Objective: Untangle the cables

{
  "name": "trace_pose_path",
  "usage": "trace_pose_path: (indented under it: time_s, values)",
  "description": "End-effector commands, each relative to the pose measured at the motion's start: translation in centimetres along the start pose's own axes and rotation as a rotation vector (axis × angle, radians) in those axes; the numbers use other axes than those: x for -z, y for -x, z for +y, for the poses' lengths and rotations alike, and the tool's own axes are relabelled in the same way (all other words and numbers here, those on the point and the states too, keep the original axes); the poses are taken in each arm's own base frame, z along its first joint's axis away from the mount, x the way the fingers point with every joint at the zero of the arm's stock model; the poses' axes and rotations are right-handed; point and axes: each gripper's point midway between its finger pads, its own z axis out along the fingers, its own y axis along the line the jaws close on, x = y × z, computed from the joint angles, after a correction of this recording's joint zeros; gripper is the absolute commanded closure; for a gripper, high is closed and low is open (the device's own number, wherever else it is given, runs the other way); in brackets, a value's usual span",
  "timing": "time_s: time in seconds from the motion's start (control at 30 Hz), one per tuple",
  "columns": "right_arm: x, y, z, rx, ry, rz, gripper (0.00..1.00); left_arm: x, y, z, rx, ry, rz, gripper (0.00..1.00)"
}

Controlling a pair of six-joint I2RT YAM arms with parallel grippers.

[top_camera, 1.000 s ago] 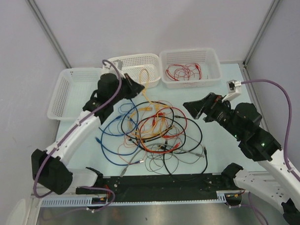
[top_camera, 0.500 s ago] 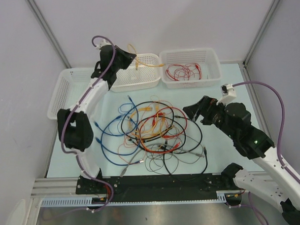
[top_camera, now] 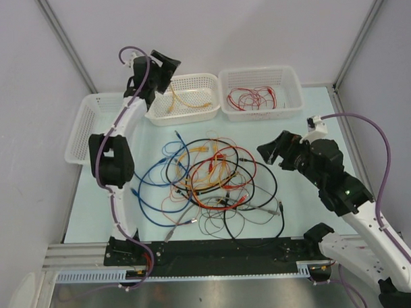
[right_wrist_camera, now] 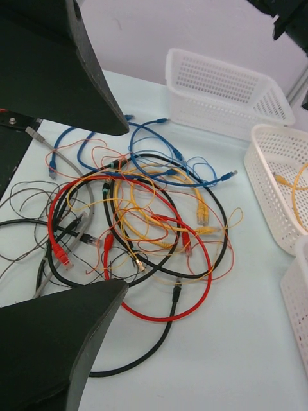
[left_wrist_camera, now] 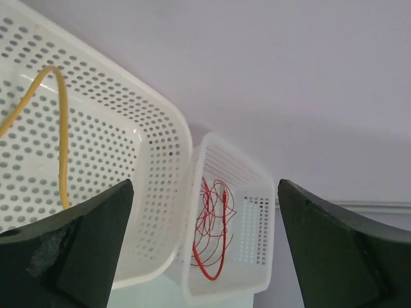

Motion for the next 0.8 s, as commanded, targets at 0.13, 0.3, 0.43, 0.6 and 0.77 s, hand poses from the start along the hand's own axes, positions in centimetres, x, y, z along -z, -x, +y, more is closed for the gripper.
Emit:
trace_pose_path:
  time_s: [0.13,0.3,0.43,0.6,0.77]
  values:
    - [0.6,0.1,0.7,-0.009,0.048,-0.008,0.0,10.5,3.6,-13.3,-0.203,-0.238,-0.098,0.0]
    - [-0.1,-1.5,-0.4,-0.028,0.021,0.029,0.0,18.6,-4.5,-15.7,-0.572,-0.199,-0.139,0.0]
    - [0.1,-2.5,-0.1,-0.054,0.042,0.066,0.0,20.8,-12.9,-7.6,-0.657,-0.125,0.048,0.0]
    - [0.4,-3.8,-0.1,-0.045,0.029,0.087,0.01,24.9,-19.2,-0.1,-0.713,-0.097,0.256,0.0]
    - [0.2,-5.4,-0.5,-0.046,0.011,0.11,0.02,26.3,-21.2,6.2,-0.782,0.03,0.351,0.05]
